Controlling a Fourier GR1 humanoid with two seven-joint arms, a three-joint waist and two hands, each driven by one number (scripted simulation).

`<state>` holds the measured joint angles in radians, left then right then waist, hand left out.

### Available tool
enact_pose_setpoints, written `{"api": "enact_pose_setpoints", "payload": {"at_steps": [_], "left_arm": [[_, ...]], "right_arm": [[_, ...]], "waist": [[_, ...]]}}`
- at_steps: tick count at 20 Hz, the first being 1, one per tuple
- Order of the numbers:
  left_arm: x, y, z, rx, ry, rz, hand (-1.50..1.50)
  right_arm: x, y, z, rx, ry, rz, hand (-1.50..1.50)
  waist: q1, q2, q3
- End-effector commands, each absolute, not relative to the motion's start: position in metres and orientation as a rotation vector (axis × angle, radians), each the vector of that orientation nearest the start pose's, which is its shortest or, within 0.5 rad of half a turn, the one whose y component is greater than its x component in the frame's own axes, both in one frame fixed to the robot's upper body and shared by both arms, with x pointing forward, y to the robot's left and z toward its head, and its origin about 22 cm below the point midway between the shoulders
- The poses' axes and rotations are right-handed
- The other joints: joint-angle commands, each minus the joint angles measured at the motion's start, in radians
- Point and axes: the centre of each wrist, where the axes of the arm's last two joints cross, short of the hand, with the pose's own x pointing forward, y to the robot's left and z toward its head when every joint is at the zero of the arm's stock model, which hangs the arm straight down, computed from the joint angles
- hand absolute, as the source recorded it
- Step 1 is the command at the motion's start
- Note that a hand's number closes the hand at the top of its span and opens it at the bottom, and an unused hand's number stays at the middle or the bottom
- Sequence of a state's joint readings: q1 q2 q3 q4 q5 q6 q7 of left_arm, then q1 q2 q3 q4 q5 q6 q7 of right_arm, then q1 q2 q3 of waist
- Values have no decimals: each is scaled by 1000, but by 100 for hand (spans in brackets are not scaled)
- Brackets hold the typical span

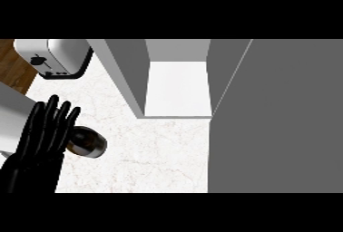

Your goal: Pick up the wine, place it into the cabinet and close the cabinet

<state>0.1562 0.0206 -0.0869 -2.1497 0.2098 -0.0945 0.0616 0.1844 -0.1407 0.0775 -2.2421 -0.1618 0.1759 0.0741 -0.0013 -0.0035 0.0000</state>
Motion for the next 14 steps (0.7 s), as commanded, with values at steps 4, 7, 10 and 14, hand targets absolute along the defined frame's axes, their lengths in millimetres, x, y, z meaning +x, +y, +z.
{"api": "enact_pose_setpoints", "payload": {"at_steps": [4,7,10,14], "left_arm": [[162,207,123,-382,-1888,28,-150],[148,203,148,-366,-1897,53,-150],[146,209,138,-369,-1899,57,-150],[156,195,170,-396,-1869,78,-150]], "right_arm": [[152,-240,148,266,-1935,302,-150],[149,-235,166,267,-1926,295,-150],[136,-235,168,262,-1927,265,-150],[148,-239,188,276,-1936,291,-150]], "waist": [[1,2,0],[3,2,0],[2,2,0],[-1,4,0]]}}
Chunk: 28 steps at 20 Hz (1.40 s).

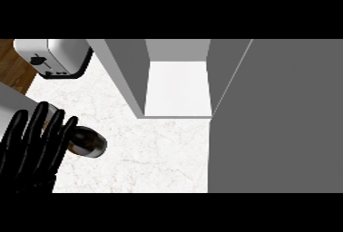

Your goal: Pick up the wine, place it into the cabinet and close the cabinet

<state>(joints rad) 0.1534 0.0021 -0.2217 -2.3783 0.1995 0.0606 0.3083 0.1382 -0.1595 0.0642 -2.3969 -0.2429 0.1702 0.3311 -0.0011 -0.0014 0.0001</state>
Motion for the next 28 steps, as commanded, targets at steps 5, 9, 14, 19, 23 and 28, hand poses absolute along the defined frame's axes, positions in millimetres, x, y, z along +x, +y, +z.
{"api": "enact_pose_setpoints", "payload": {"at_steps": [5,9,14,19,23,28], "left_arm": [[137,200,173,-362,-1881,114,-150],[130,216,179,-298,-1897,125,-150],[127,229,187,-247,-1892,139,-150],[144,244,179,-182,-1882,158,-150],[137,252,177,-170,-1876,189,-150],[146,284,181,-113,-1871,206,-150]], "right_arm": [[131,-230,187,283,-1937,296,-150],[135,-232,182,264,-1925,283,-150],[127,-232,201,256,-1928,284,-150],[127,-222,204,252,-1942,299,-150],[133,-223,207,240,-1956,267,-150],[130,-224,209,259,-1928,254,-150]], "waist": [[-1,0,0],[-1,-1,0],[0,-2,-1],[-1,-1,-1],[1,-2,-1],[2,-2,-1]]}}
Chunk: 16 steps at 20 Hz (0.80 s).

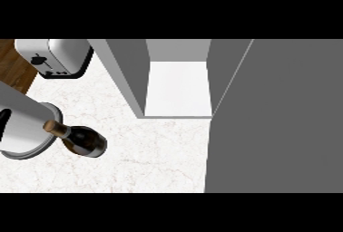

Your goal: Pick up the wine, place it into the cabinet and close the cabinet

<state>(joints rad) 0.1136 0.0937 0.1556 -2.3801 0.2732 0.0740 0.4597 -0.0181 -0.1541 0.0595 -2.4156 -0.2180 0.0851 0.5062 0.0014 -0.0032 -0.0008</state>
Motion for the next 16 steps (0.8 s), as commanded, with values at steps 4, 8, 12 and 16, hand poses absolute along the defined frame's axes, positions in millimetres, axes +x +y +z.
{"api": "enact_pose_setpoints", "payload": {"at_steps": [4,8,12,16], "left_arm": [[145,297,167,-110,-1821,225,-150],[157,307,136,-167,-1766,247,-150],[161,339,127,-155,-1729,249,-150],[164,320,101,-165,-1700,221,-150]], "right_arm": [[123,-230,207,234,-1959,249,-150],[118,-223,201,251,-1935,257,-150],[143,-226,199,248,-1941,254,-150],[132,-224,216,262,-1938,289,-150]], "waist": [[-2,-1,0],[-5,0,0],[1,1,0],[-3,1,0]]}}
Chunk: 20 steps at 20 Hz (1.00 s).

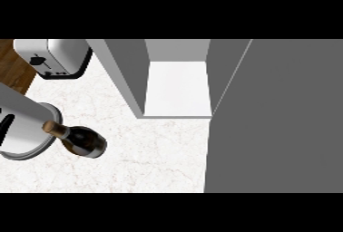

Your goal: Pick up the wine, place it into the cabinet and close the cabinet

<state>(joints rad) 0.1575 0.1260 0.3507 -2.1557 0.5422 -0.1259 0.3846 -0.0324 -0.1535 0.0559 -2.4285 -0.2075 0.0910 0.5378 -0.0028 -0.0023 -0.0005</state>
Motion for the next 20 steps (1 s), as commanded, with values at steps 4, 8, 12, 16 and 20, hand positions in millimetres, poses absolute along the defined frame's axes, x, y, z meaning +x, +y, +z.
{"api": "enact_pose_setpoints", "payload": {"at_steps": [4,8,12,16,20], "left_arm": [[184,326,87,-174,-1679,234,-150],[187,336,49,-166,-1667,258,-150],[197,338,43,-103,-1710,242,-150],[183,323,21,-72,-1696,254,-150],[200,354,9,-65,-1686,243,-150]], "right_arm": [[127,-225,211,261,-1934,249,-150],[121,-225,218,253,-1935,297,-150],[123,-224,213,268,-1930,295,-150],[133,-227,210,250,-1940,274,-150],[124,-224,222,268,-1938,281,-150]], "waist": [[-3,1,0],[-6,1,-1],[-6,1,0],[0,1,0],[-6,1,0]]}}
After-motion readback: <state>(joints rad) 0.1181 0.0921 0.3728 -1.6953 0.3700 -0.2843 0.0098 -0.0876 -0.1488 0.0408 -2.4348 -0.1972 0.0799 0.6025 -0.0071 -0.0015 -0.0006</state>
